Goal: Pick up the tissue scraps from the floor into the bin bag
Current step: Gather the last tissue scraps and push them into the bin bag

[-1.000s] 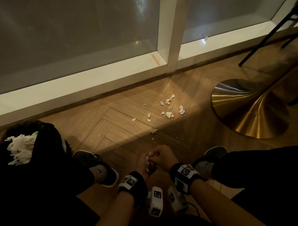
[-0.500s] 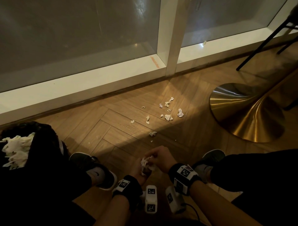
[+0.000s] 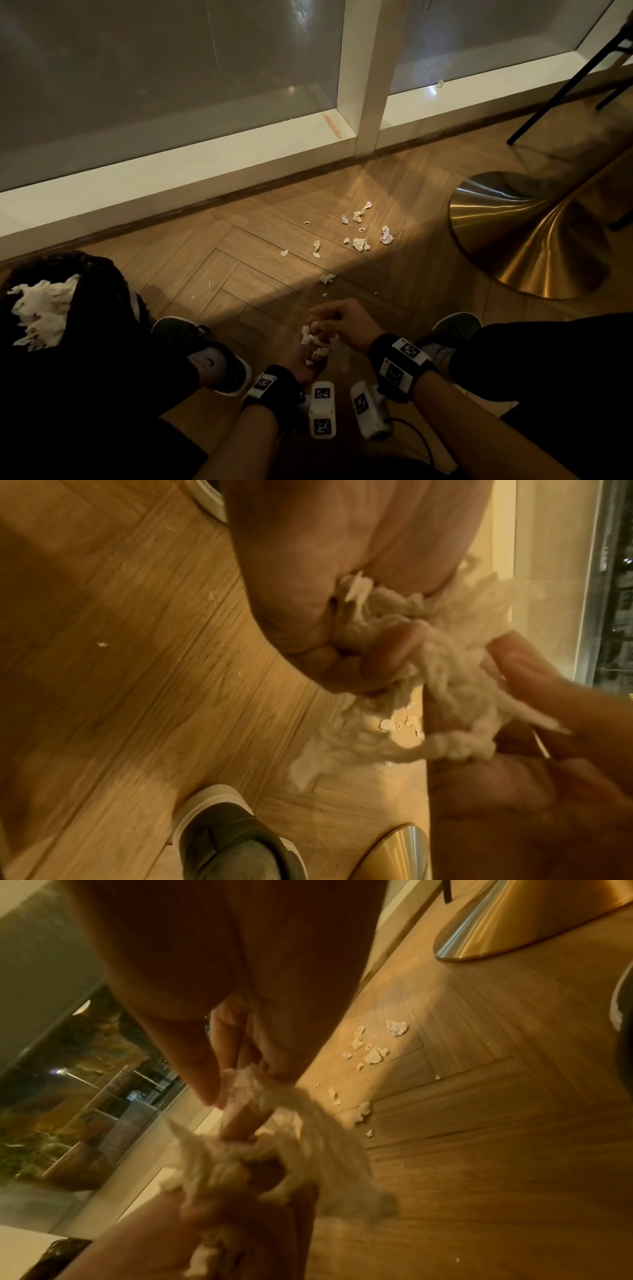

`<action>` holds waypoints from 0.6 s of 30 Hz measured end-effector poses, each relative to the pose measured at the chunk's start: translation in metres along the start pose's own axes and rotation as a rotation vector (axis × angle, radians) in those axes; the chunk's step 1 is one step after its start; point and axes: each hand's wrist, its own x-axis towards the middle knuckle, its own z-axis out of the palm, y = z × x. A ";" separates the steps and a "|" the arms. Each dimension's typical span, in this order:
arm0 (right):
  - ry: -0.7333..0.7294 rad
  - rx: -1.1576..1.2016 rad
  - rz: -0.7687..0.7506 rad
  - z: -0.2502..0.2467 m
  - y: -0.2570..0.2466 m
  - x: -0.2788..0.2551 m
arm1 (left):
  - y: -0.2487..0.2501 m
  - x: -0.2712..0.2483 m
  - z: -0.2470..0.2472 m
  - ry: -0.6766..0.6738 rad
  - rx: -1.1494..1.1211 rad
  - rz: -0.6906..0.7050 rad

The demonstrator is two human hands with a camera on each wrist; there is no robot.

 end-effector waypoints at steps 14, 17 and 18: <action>0.115 -0.042 0.070 -0.031 -0.007 0.005 | 0.007 0.005 0.000 -0.062 -0.062 0.006; 0.147 0.039 0.003 -0.029 -0.011 0.007 | 0.000 0.017 -0.001 0.013 0.148 0.076; 0.139 0.077 -0.005 -0.028 -0.012 0.007 | 0.000 0.010 0.005 -0.001 0.197 0.079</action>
